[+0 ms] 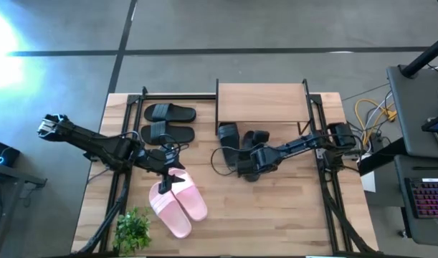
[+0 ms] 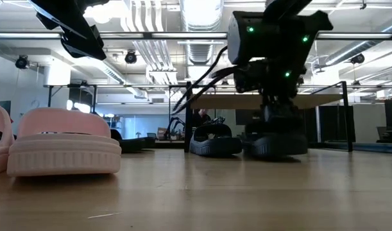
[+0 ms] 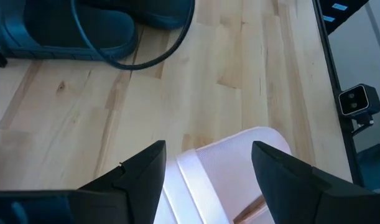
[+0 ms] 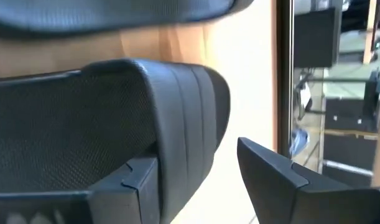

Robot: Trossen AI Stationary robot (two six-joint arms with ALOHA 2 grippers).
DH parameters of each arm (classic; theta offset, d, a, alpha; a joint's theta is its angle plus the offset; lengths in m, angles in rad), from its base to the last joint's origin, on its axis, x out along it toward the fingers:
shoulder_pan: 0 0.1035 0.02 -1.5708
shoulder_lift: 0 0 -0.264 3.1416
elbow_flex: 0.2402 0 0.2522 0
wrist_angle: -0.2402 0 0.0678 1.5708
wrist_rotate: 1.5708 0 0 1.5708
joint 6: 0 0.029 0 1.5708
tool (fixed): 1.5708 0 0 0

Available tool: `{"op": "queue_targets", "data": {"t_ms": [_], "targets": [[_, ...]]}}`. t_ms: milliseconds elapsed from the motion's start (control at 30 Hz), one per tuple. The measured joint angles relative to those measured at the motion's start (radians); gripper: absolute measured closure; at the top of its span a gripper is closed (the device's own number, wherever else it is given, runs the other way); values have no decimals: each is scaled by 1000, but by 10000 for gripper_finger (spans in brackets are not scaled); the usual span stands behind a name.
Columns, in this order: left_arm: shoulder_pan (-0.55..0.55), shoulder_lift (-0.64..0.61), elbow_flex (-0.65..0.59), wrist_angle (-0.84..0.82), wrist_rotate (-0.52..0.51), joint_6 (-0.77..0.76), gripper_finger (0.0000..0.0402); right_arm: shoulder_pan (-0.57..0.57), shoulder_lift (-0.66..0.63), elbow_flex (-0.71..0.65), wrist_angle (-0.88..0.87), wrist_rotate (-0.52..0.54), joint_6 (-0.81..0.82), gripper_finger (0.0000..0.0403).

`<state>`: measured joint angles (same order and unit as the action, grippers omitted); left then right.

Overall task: Pick and place slides into the shelf
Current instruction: Put the black slide under the shelf

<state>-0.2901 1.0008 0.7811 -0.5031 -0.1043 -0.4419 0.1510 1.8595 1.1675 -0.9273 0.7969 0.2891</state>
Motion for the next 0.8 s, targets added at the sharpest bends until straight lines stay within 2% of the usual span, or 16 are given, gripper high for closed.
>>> {"op": "queue_targets", "data": {"t_ms": [167, 300, 433, 500, 800], "targets": [[0, 0, 0, -2, 0, 1, 178, 23, 0, 25, -146, -37, 108, 218], [0, 0, 0, -2, 0, 2, 179, 45, -7, 28, -118, -32, 118, 218], [0, 0, 0, -1, 1, 2, 178, 48, -7, 28, -59, 106, 91, 218], [0, 0, 0, -1, 1, 2, 178, 39, -8, 28, -32, 128, 65, 218], [0, 0, 0, 1, 2, 1, 178, 60, -8, 28, -11, -7, 42, 218]]}}
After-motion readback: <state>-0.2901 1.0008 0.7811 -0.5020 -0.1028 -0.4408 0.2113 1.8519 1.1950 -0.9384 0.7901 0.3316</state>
